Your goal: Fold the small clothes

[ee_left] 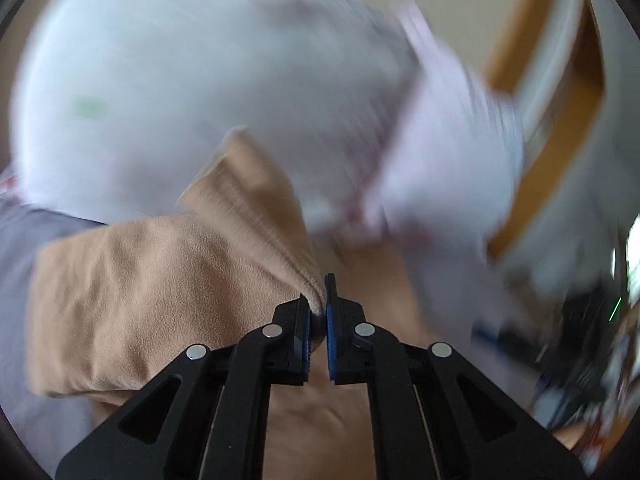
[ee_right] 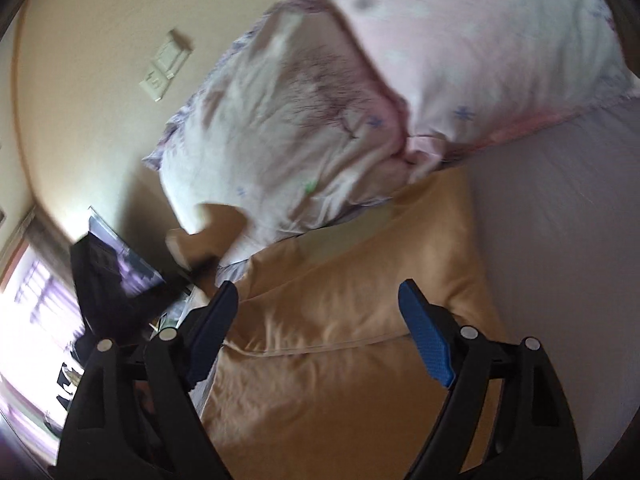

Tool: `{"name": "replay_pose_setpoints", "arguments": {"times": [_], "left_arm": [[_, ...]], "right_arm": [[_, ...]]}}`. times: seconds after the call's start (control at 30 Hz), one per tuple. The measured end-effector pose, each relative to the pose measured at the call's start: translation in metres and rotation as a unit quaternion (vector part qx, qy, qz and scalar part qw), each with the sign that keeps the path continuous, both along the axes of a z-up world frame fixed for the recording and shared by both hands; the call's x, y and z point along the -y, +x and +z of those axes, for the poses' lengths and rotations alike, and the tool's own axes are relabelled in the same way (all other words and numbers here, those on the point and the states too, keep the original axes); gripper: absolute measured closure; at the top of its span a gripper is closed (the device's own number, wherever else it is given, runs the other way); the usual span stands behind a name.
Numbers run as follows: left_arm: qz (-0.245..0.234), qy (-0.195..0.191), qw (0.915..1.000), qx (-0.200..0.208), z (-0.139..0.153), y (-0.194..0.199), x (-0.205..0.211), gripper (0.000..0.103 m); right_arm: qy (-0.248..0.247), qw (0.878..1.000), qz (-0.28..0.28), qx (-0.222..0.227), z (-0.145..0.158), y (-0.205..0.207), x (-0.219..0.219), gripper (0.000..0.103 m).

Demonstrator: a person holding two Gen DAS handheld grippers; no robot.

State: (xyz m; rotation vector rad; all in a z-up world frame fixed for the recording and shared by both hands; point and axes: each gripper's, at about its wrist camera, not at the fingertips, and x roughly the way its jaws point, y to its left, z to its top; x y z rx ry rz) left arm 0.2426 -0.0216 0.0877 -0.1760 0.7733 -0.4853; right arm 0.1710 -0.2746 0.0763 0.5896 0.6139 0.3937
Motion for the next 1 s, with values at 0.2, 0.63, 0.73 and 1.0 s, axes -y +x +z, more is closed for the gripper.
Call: {"name": "replay_pose_setpoints", "arguments": {"times": [0.2,0.63,0.73,1.0], "left_arm": [[-0.097,0.134,0.985,-0.047,-0.063,-0.046,0.072,0.091],[-0.024,0.166,0.9847,-0.047,-0.058,-0.118,-0.045,0.038],[-0.011,0.162,0.9846,-0.065,-0.068,-0.117,-0.059,0.038],[-0.007,0.158,0.9853,-0.065,-0.073,-0.118,-0.063,0.036]], "right_arm": [[0.025,0.998,0.003,-0.064,-0.022,0.016,0.025,0.028],[-0.051,0.981,0.043,-0.184,-0.069,0.048,-0.013,0.082],[-0.05,0.976,0.076,-0.2,-0.076,0.046,-0.023,0.101],[-0.148,0.988,-0.048,-0.015,0.019,0.044,-0.006,0.101]]}}
